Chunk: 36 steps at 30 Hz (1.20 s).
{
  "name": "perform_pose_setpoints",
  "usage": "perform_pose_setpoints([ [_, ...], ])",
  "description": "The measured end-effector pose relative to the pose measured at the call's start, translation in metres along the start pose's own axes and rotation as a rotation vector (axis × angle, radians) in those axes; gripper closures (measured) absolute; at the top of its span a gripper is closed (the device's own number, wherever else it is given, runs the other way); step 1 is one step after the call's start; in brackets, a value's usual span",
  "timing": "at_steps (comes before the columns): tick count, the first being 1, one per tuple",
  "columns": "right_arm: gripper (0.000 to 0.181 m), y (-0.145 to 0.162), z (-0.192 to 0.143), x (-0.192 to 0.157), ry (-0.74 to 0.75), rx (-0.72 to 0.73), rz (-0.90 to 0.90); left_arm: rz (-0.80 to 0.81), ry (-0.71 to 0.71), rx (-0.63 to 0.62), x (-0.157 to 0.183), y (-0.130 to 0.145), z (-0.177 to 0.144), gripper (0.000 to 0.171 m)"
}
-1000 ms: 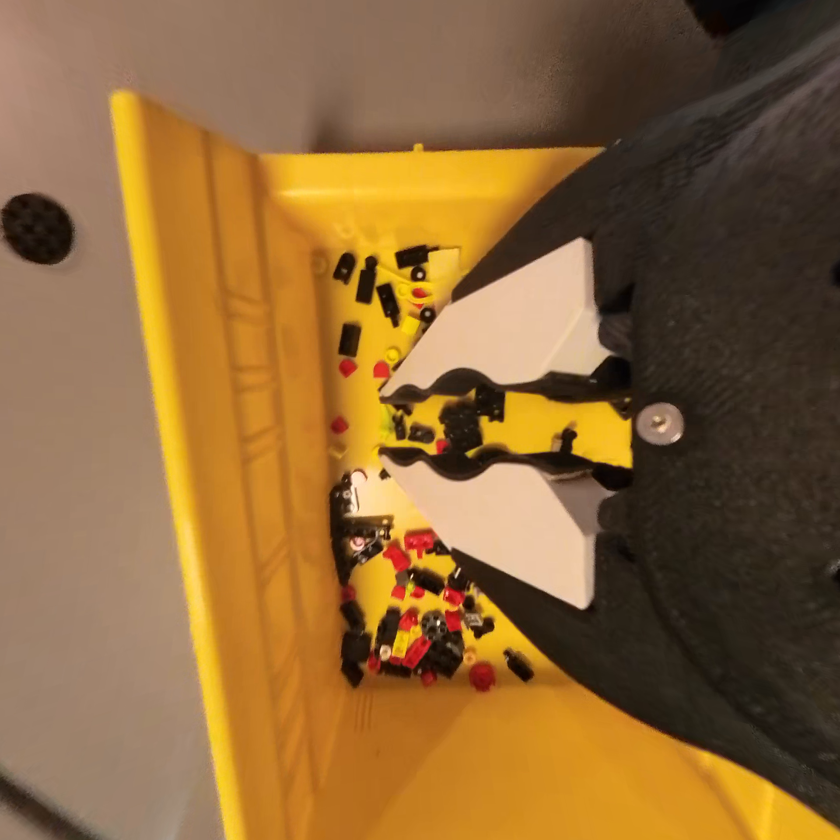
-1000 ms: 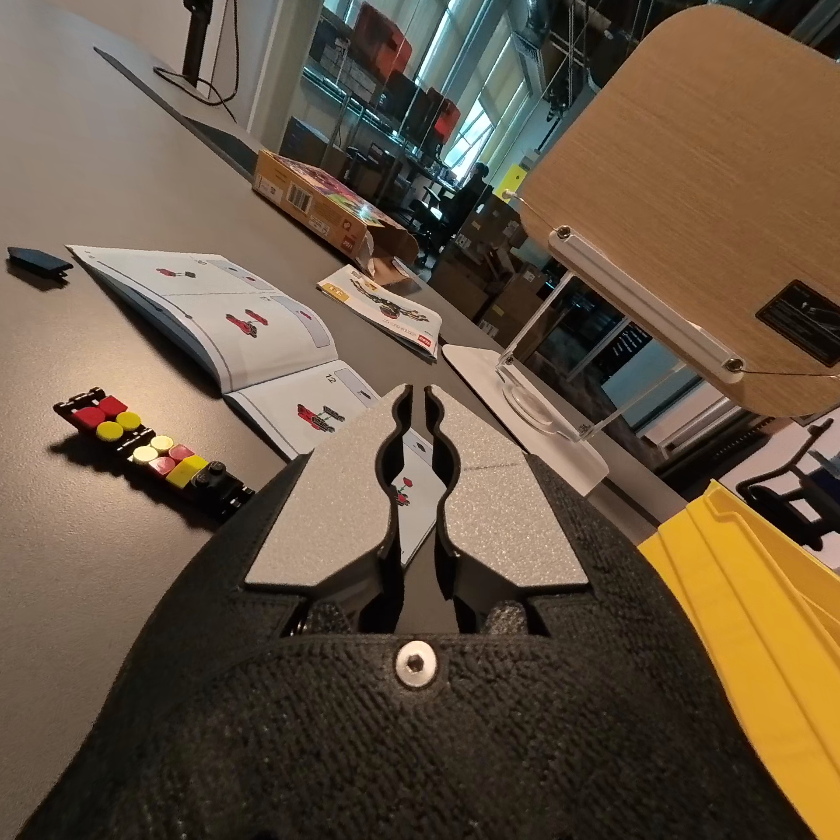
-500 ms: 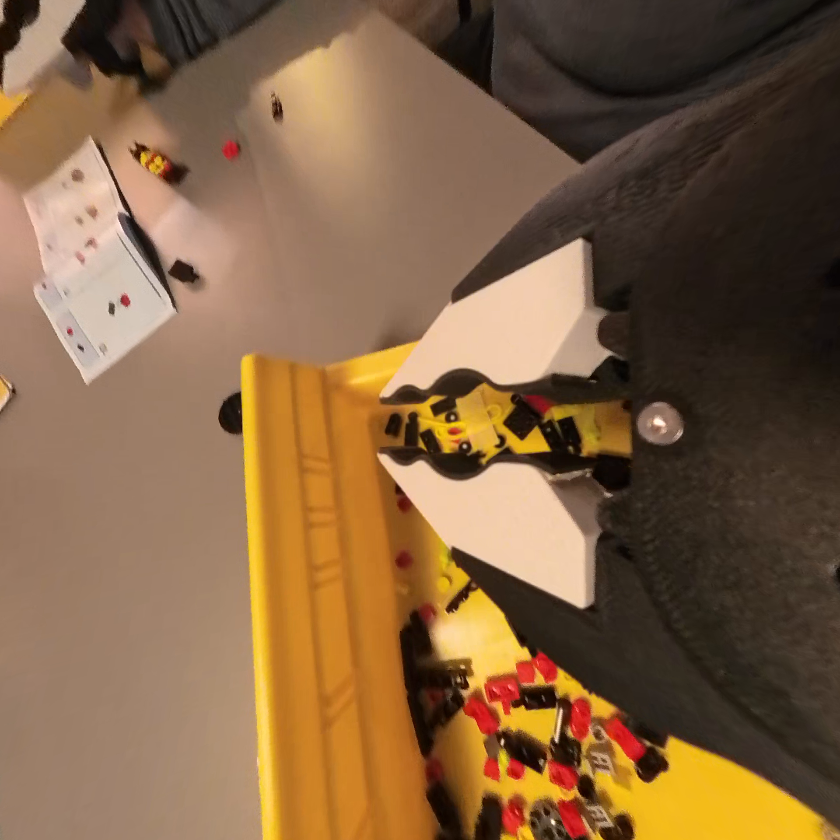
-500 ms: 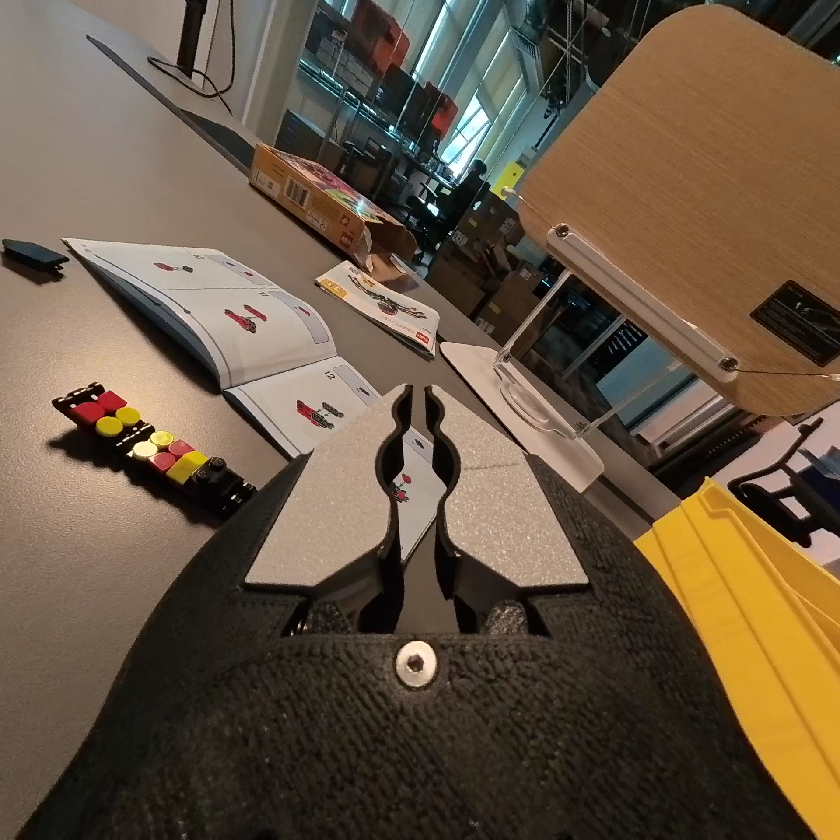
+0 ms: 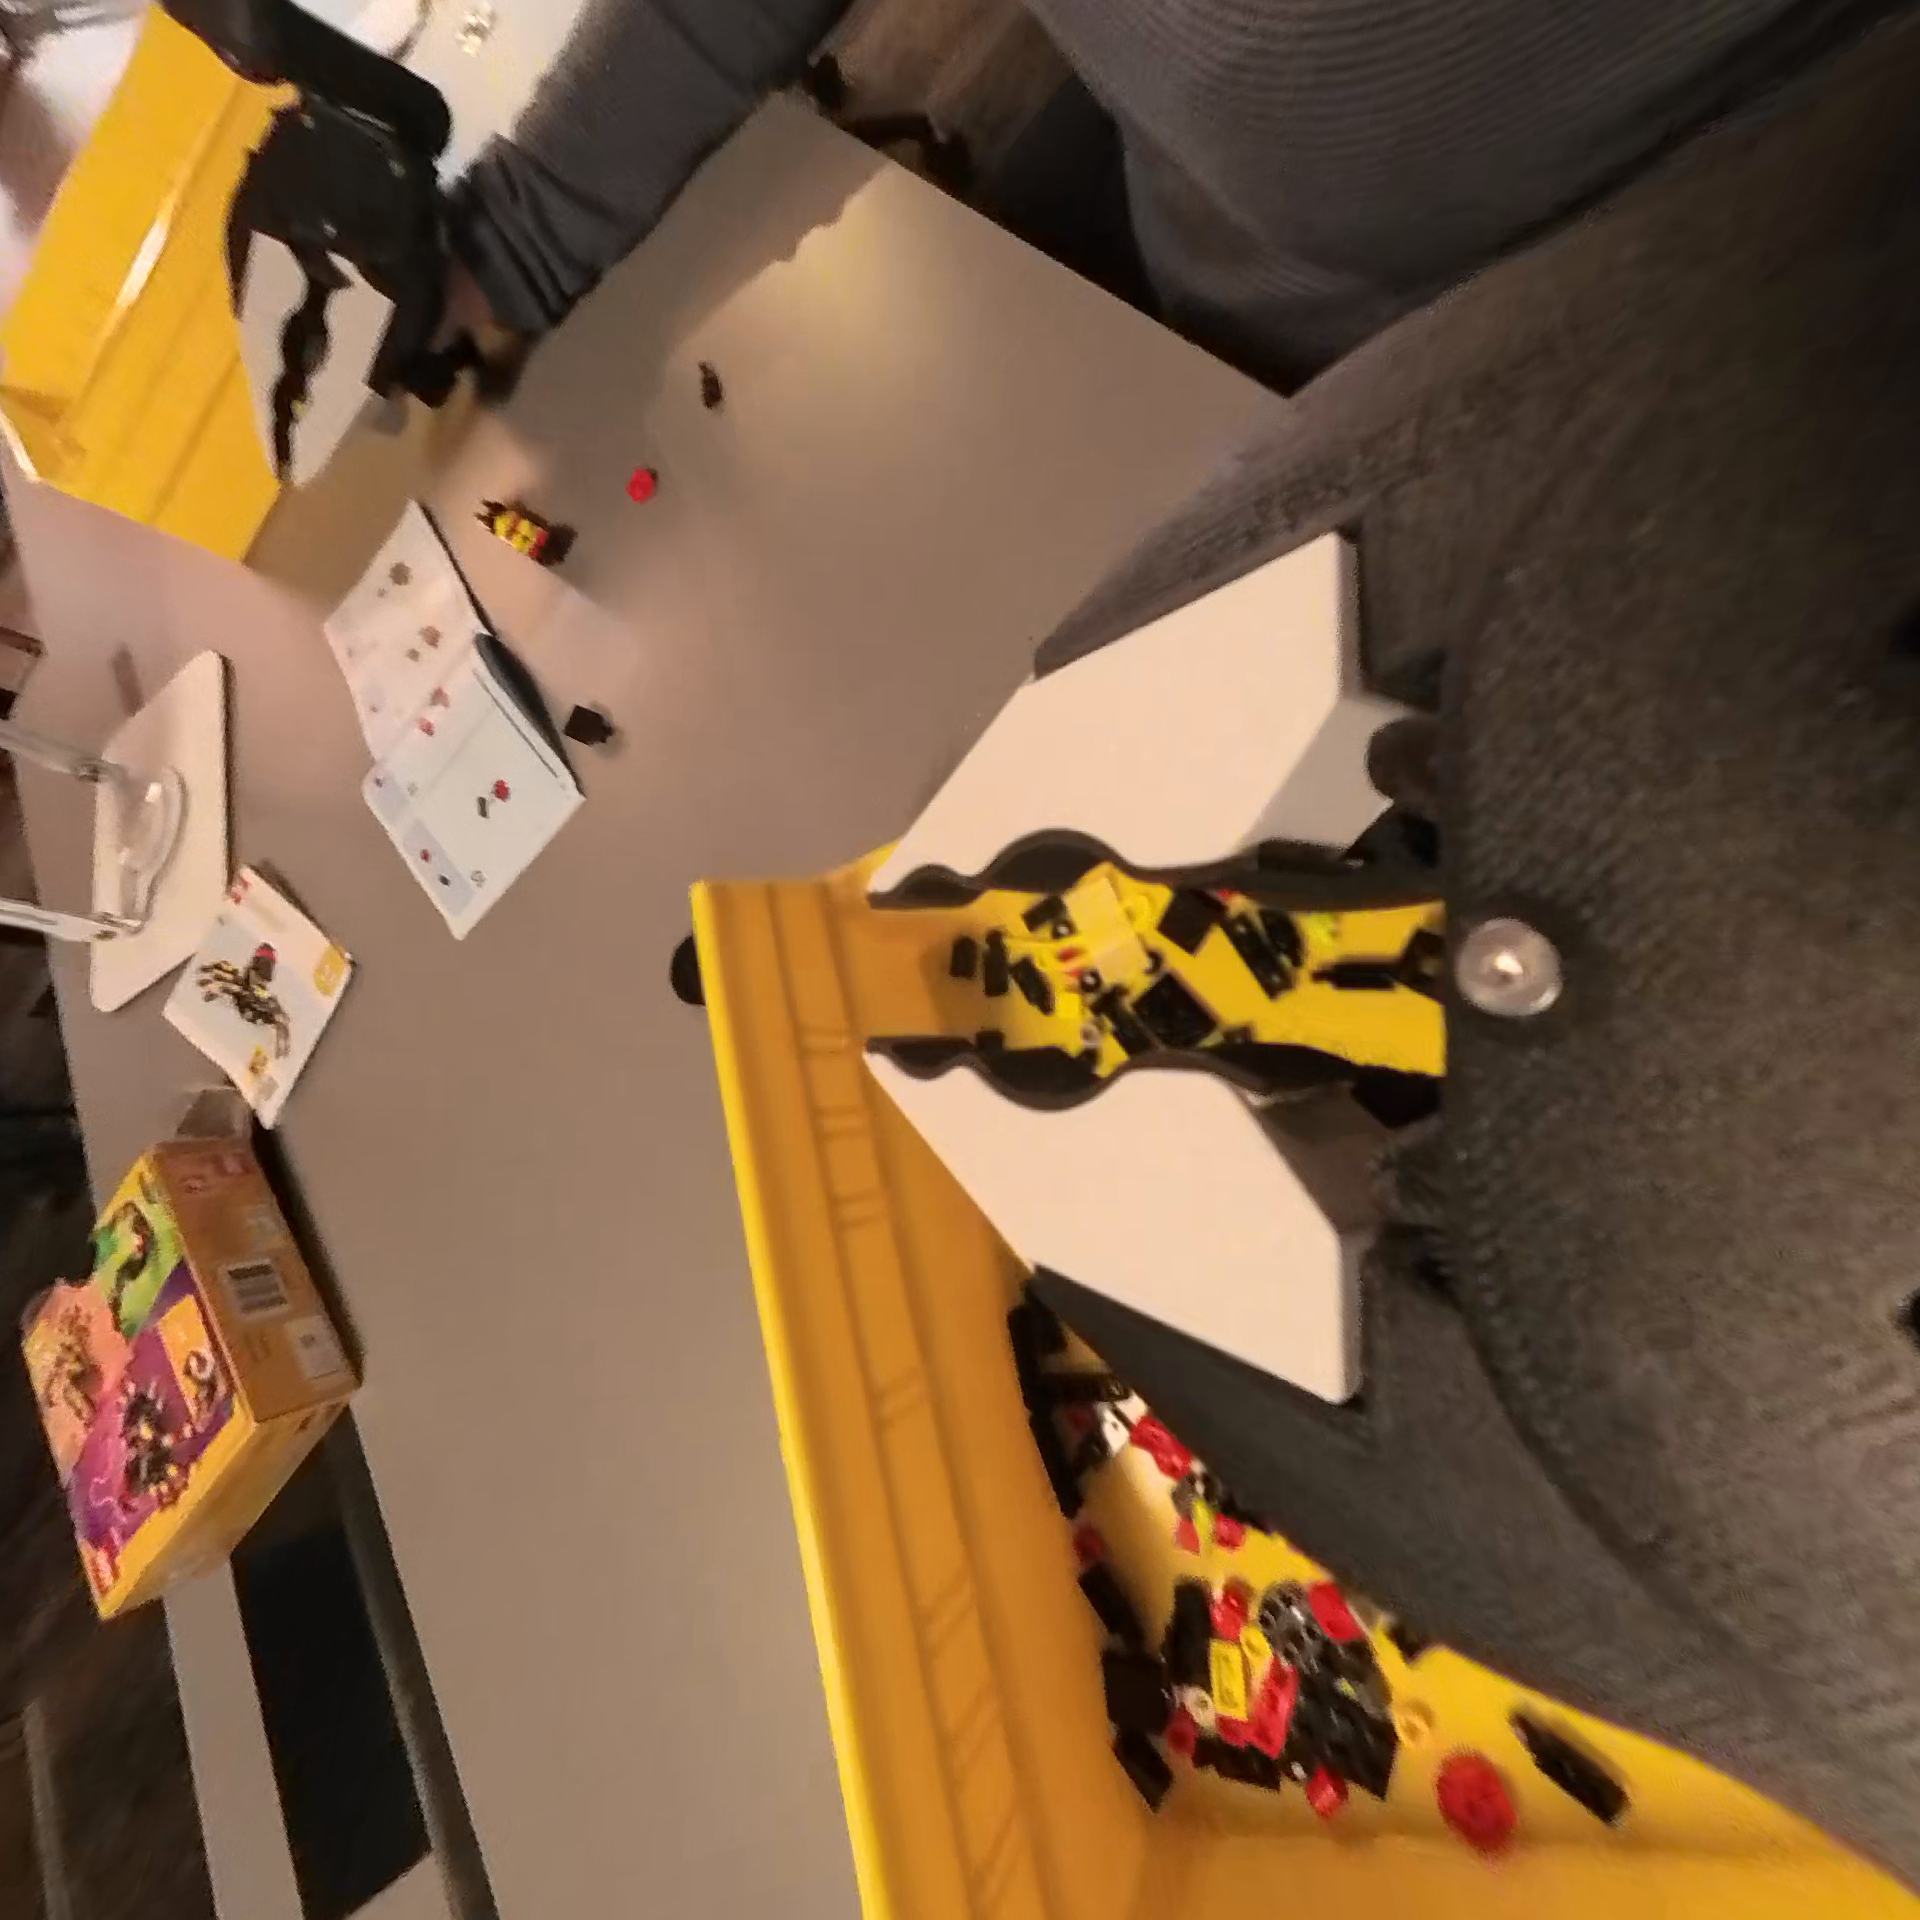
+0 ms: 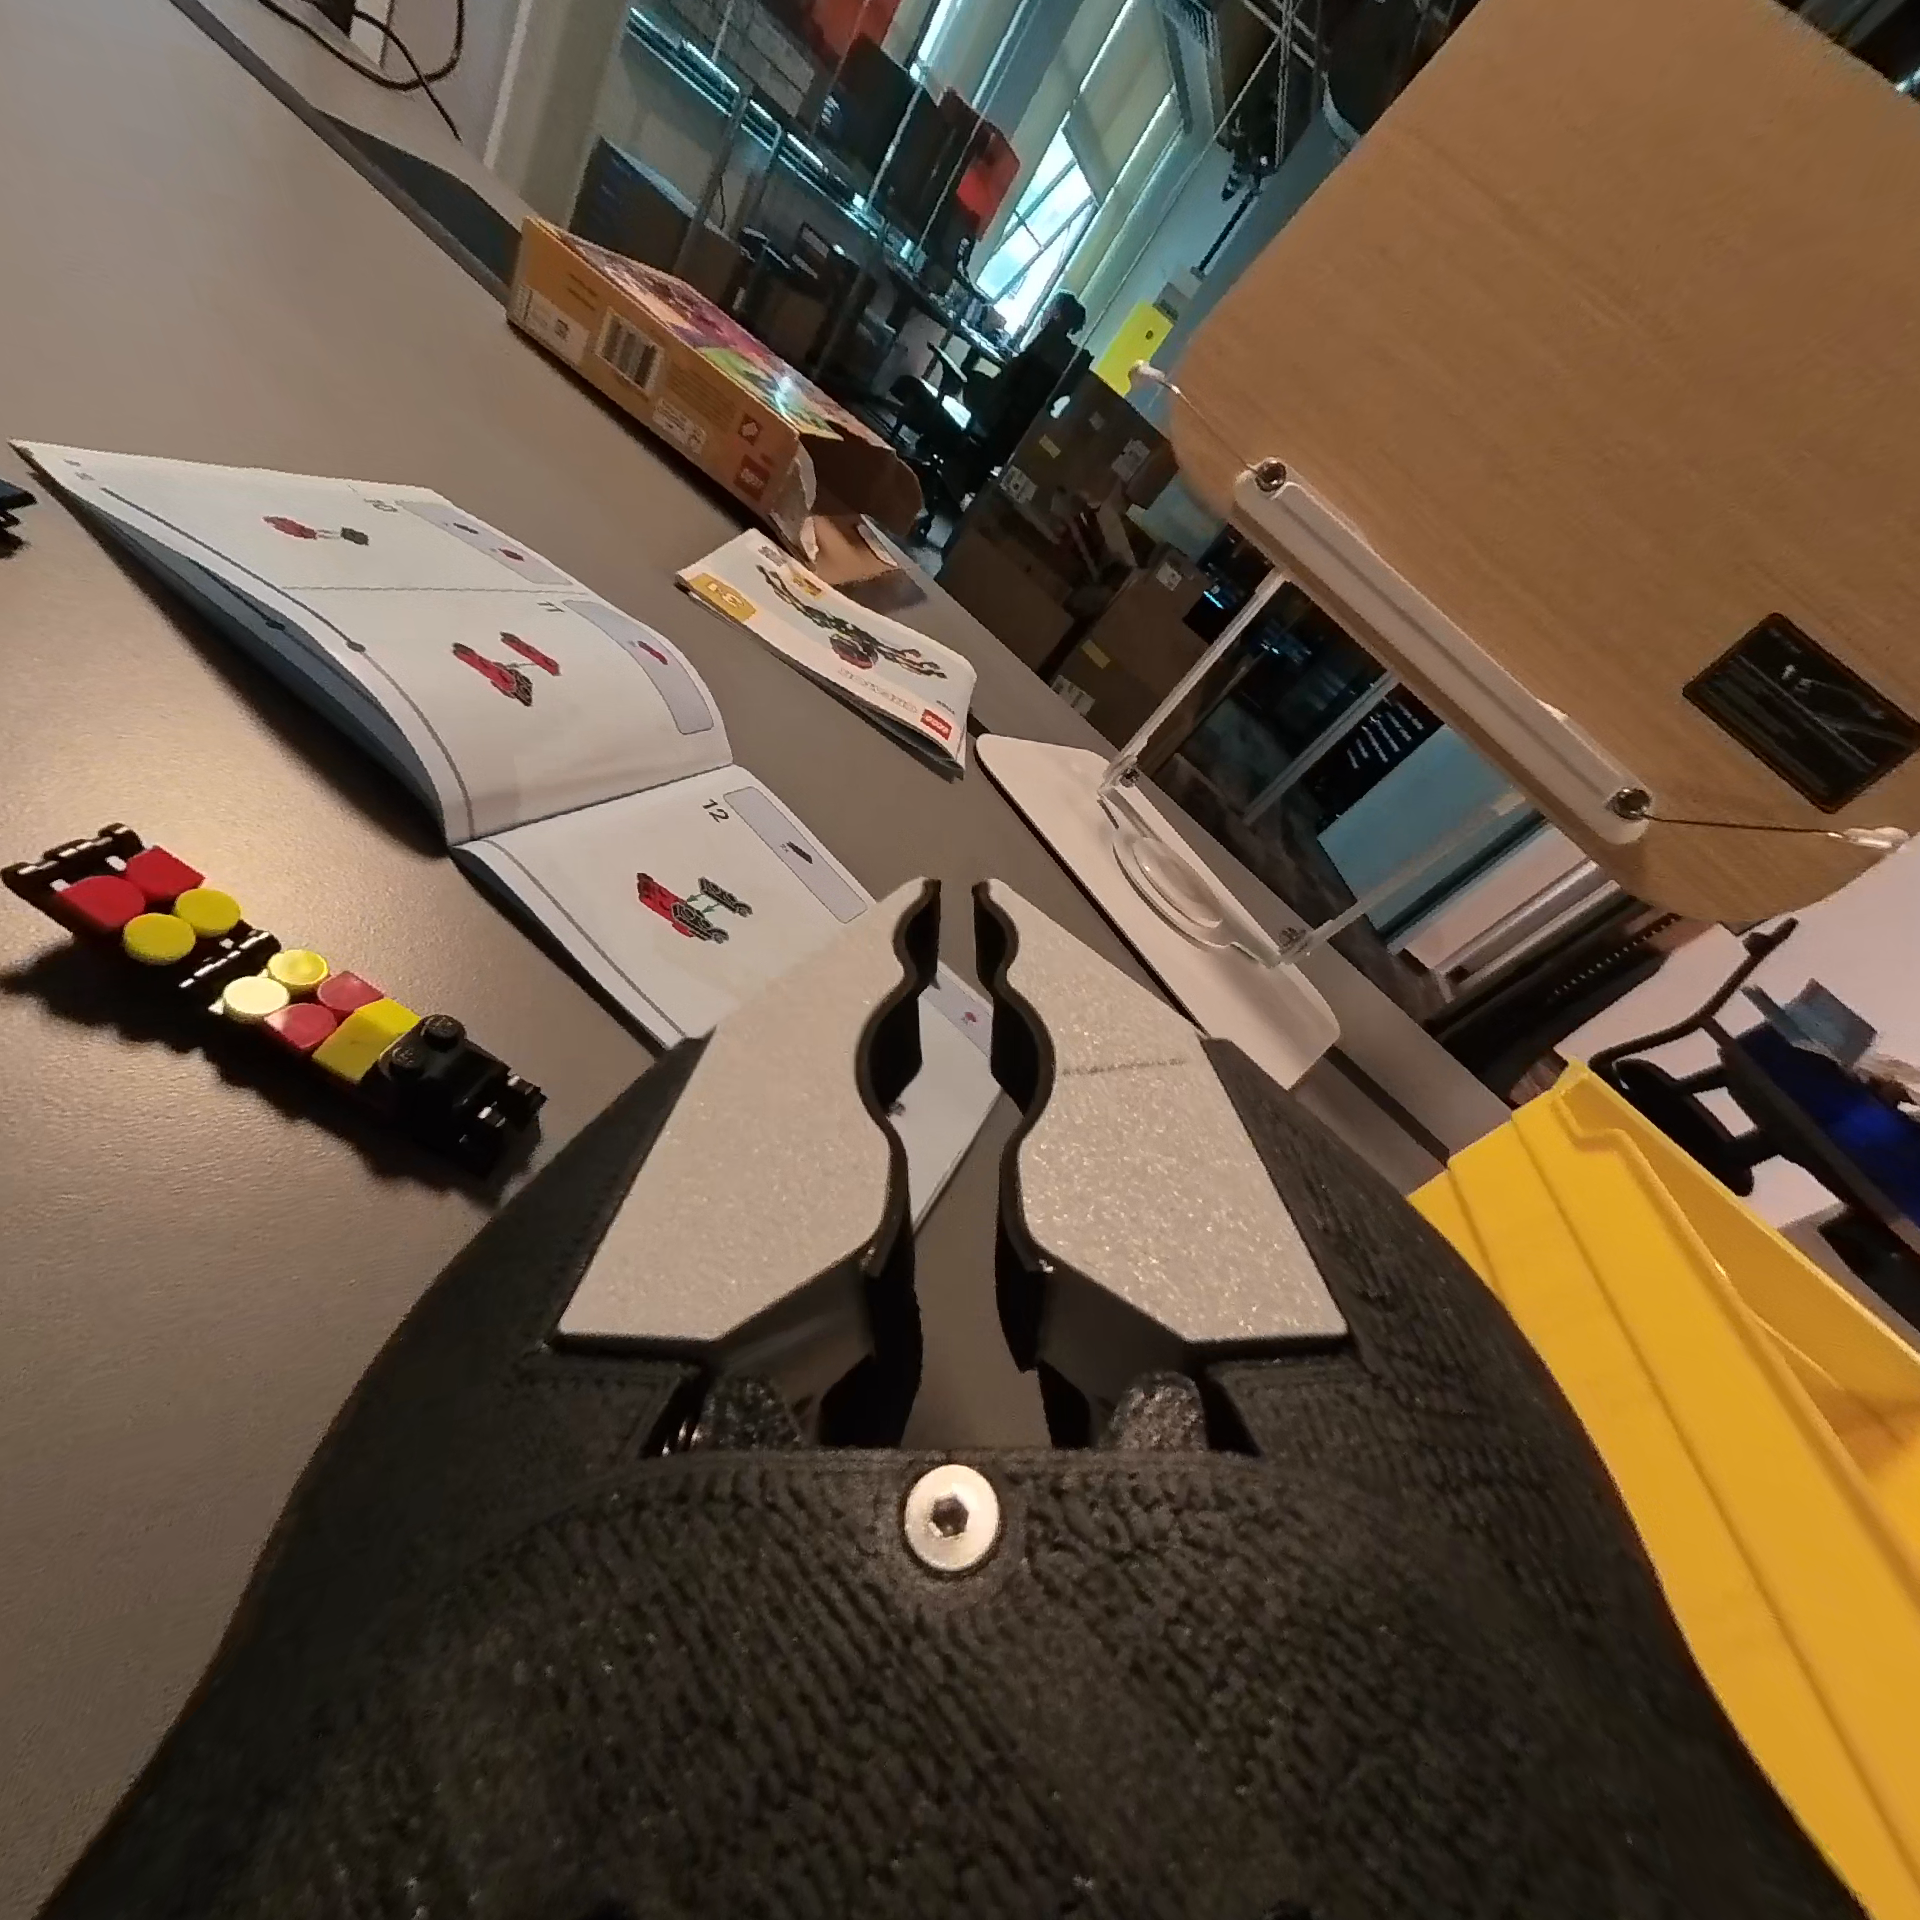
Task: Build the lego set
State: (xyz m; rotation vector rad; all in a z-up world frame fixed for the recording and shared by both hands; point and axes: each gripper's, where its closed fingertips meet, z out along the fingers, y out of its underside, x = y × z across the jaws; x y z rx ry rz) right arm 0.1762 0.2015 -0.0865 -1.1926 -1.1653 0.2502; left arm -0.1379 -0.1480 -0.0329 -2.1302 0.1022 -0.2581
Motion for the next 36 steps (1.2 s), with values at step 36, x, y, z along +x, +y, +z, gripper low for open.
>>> perform_pose_setpoints([
  [36,0.176,0.028,-0.001,0.027,0.182,-0.189,-0.043,0.293,-0.251,-0.564,-0.114,-0.004,-0.047,0.171],
])
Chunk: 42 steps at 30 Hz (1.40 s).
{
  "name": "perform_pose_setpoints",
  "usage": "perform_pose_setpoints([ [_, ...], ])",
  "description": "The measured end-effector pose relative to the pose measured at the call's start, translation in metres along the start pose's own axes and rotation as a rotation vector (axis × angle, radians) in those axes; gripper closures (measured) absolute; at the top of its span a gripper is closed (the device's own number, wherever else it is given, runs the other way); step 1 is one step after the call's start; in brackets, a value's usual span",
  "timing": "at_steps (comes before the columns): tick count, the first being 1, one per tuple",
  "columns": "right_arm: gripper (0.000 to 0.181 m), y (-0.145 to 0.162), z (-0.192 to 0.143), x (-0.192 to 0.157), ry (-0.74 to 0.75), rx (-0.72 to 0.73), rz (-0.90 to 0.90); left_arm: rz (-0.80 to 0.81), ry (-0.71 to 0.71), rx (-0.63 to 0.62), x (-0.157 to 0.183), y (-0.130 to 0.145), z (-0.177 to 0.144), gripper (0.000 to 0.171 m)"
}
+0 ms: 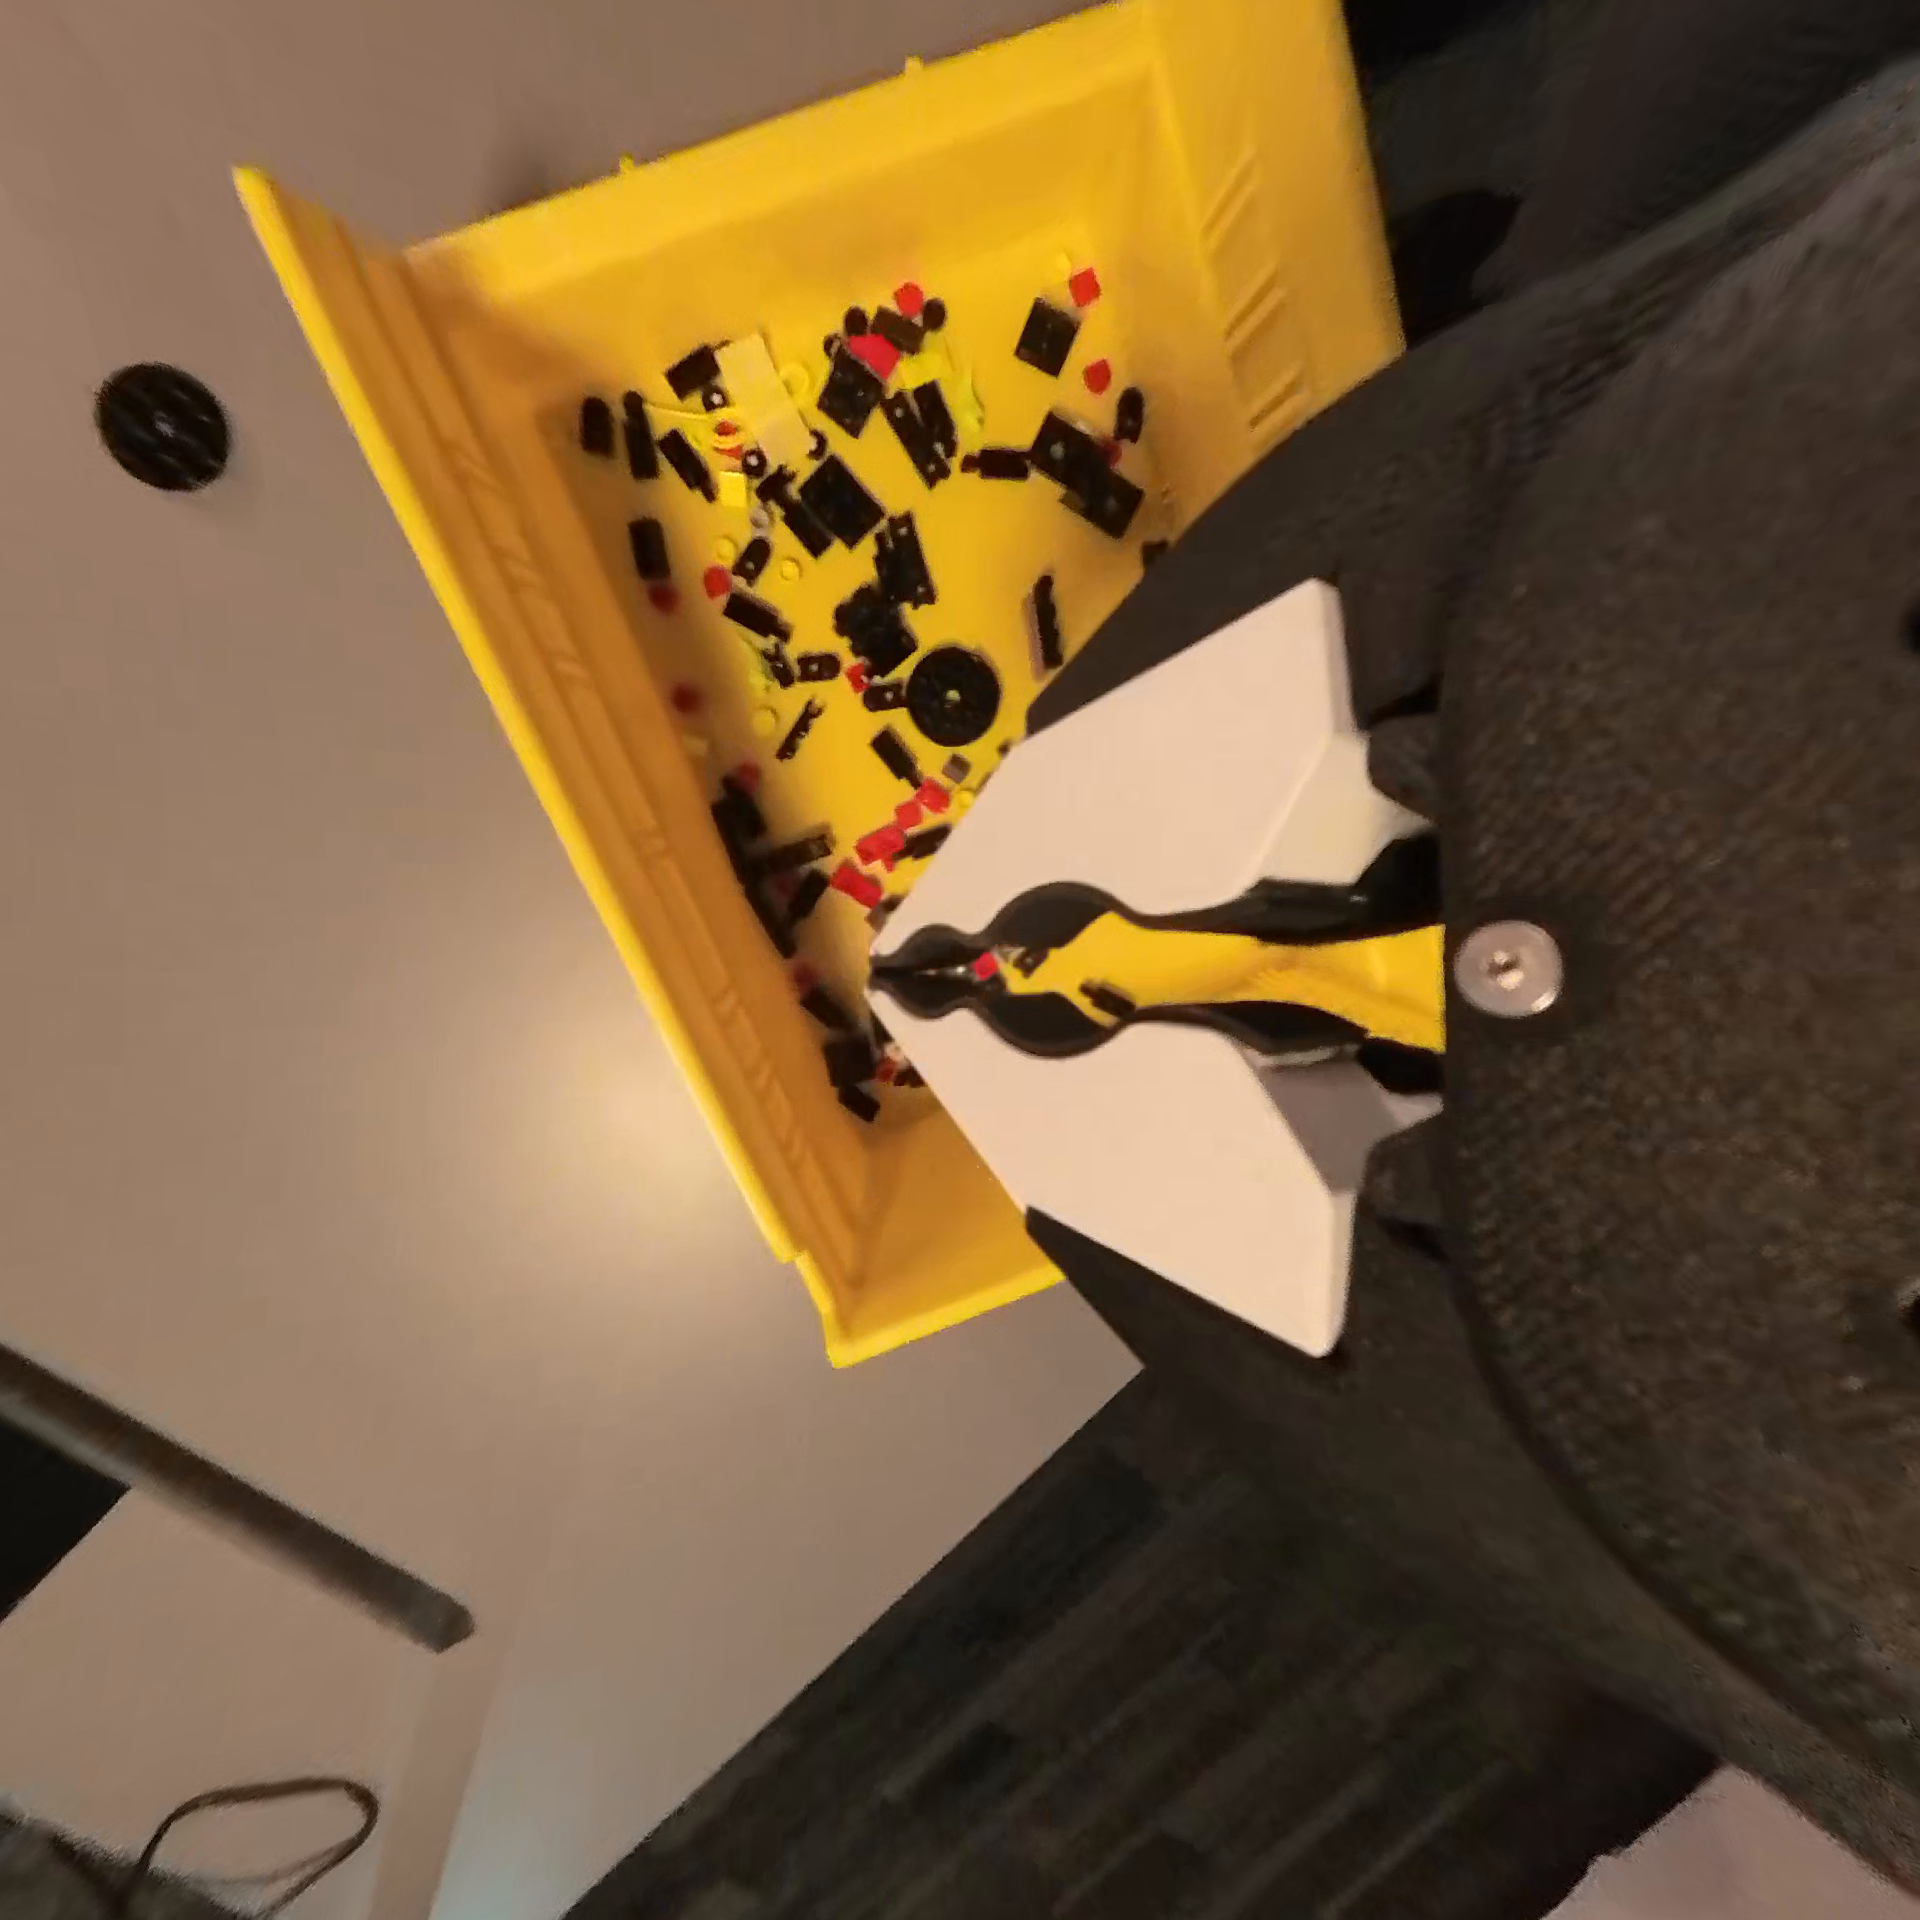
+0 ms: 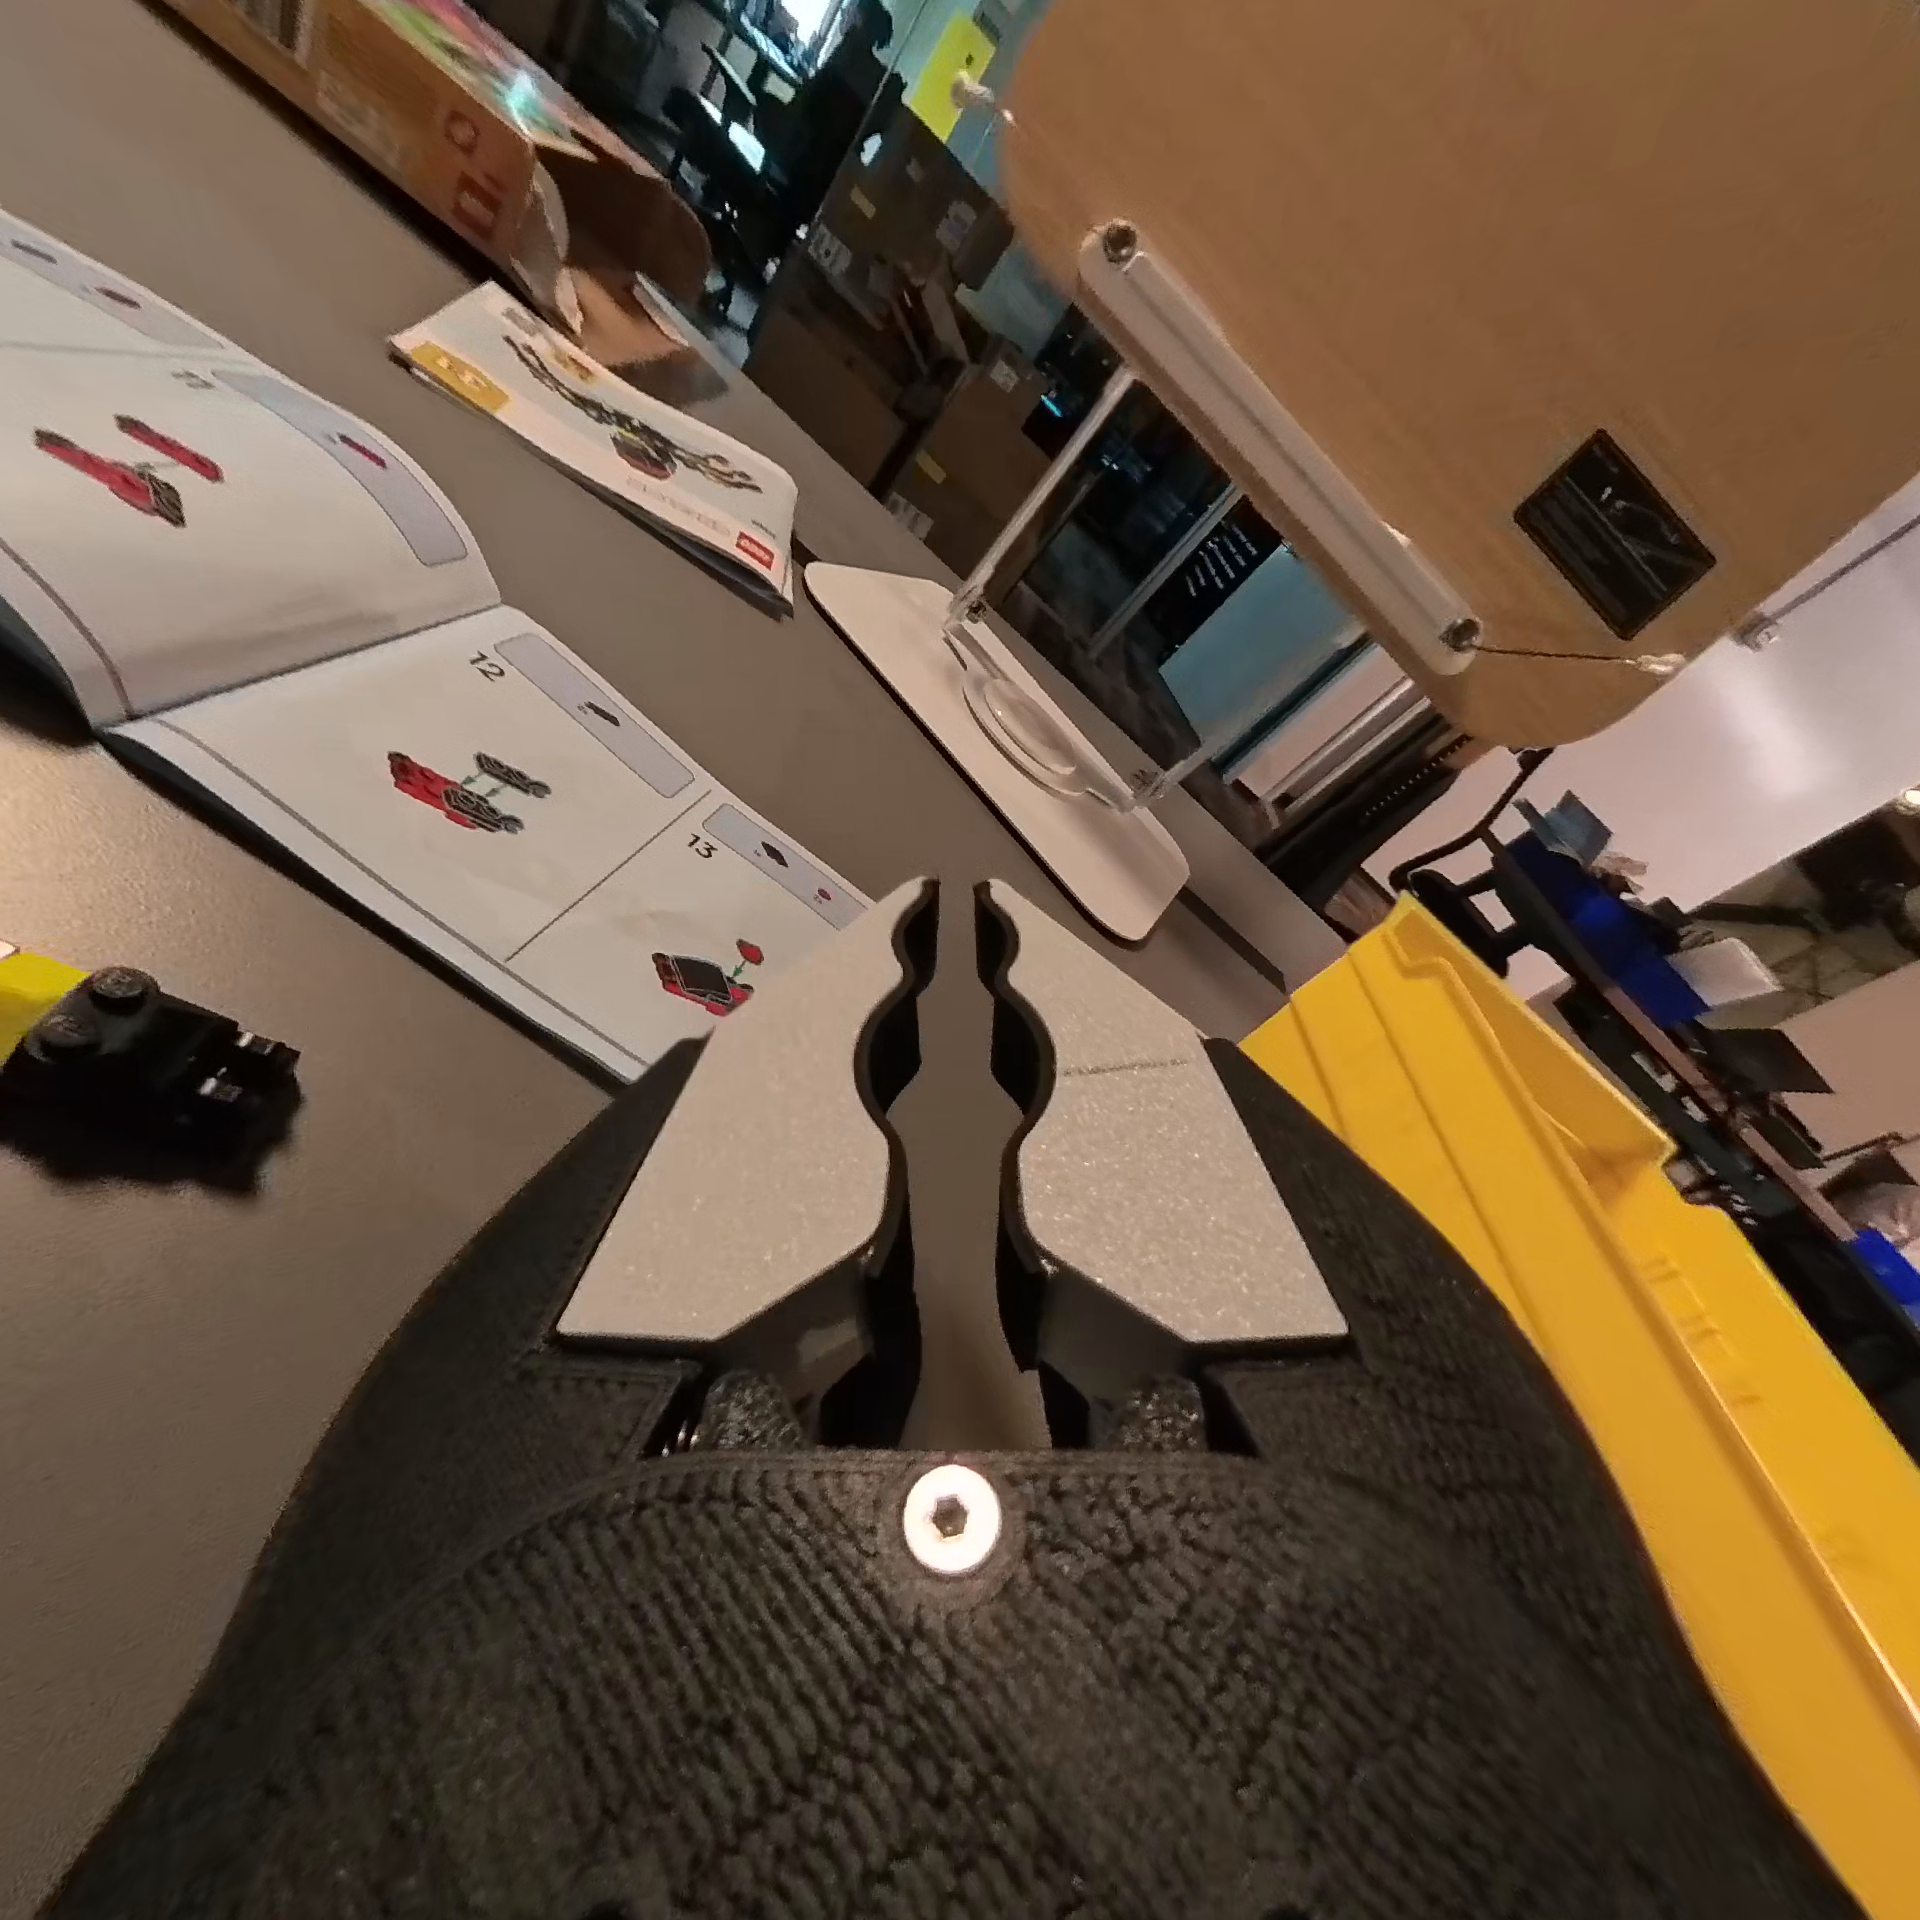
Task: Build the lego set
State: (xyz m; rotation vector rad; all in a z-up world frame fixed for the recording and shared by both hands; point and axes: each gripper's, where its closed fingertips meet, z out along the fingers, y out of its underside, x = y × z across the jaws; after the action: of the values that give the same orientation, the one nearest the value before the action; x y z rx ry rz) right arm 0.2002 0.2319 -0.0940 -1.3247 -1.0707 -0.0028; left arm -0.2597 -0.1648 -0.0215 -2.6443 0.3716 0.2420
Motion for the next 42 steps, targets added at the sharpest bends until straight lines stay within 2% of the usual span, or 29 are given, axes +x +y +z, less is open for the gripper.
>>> perform_pose_setpoints([
  [6,0.176,0.006,0.003,-0.002,0.01,-0.051,-0.051,-0.023,0.025,-0.124,-0.003,0.015,0.019,0.171],
  [13,0.176,0.004,0.003,-0.004,-0.007,-0.034,-0.05,0.021,0.105,-0.212,0.007,0.021,0.038,0.171],
  [17,0.176,0.003,0.003,-0.007,-0.027,-0.024,-0.056,-0.012,0.096,-0.22,0.001,0.019,0.043,0.171],
  [22,0.176,0.004,0.006,-0.012,-0.05,-0.032,-0.083,-0.018,0.091,-0.294,-0.002,0.025,0.055,0.171],
  [38,0.176,0.006,0.009,-0.02,-0.079,-0.054,-0.143,-0.045,0.116,-0.328,-0.009,0.028,0.067,0.171],
  [42,0.176,0.007,0.009,-0.021,-0.08,-0.057,-0.149,-0.033,0.075,-0.318,-0.018,0.025,0.068,0.171],
])
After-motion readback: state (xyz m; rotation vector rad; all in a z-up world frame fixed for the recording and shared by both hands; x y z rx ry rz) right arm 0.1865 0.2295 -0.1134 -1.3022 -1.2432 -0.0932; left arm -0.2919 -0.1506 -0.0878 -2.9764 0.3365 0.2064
